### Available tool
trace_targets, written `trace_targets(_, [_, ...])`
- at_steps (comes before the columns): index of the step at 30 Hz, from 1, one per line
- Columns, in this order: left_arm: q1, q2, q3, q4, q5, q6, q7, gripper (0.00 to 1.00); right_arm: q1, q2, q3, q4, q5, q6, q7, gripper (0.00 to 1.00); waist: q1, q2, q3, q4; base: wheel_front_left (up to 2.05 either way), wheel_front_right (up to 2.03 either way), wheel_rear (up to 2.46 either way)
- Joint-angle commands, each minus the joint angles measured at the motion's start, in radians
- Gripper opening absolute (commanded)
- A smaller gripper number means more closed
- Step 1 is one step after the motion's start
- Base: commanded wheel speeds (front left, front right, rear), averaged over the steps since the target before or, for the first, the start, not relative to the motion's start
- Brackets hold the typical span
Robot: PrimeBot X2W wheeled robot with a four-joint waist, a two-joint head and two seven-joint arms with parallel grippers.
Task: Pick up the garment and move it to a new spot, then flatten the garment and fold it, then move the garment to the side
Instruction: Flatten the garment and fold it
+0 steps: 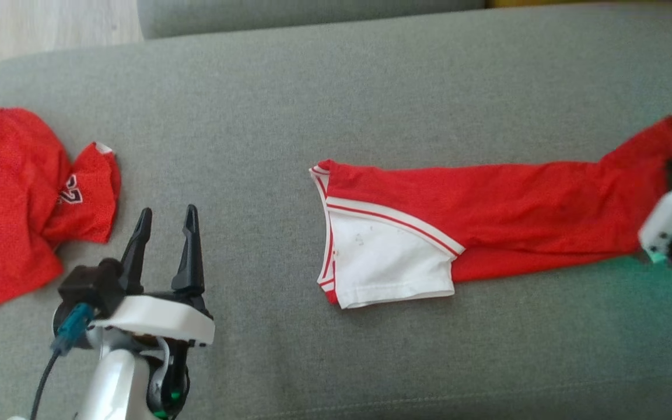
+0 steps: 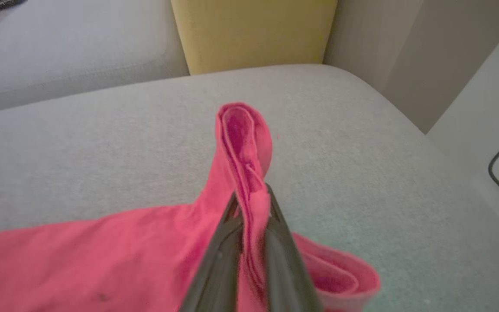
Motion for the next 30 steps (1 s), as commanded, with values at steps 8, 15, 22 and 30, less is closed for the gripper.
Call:
trace_targets(8, [0.018, 0.003, 0.006, -0.035, -0.032, 0.023, -0.012, 1.0, 0.024, 0.099, 0.127, -0.238, 0.098, 0.002, 0.085, 0.0, 0.0, 0.0, -0.079, -0.007, 0.0, 0.0, 0.0])
trace_targets(15, [0.032, 0.003, -0.006, -0.041, -0.05, 0.034, -0.012, 1.0, 0.091, 0.218, 0.221, -0.459, 0.191, 0.002, 0.179, 0.0, 0.0, 0.0, -0.097, -0.002, 0.0, 0.0, 0.0])
trace_targets(22, [0.03, 0.003, -0.028, -0.041, -0.056, 0.035, -0.012, 1.0, 0.149, 0.271, 0.317, -0.538, 0.282, 0.002, 0.195, 0.0, 0.0, 0.0, -0.09, 0.022, 0.0, 0.0, 0.0])
trace_targets(30, [0.031, 0.003, -0.04, -0.034, -0.055, 0.034, -0.012, 1.0, 0.175, 0.272, 0.461, -0.495, 0.409, 0.002, 0.12, 0.0, 0.0, 0.0, -0.08, 0.054, 0.0, 0.0, 0.0])
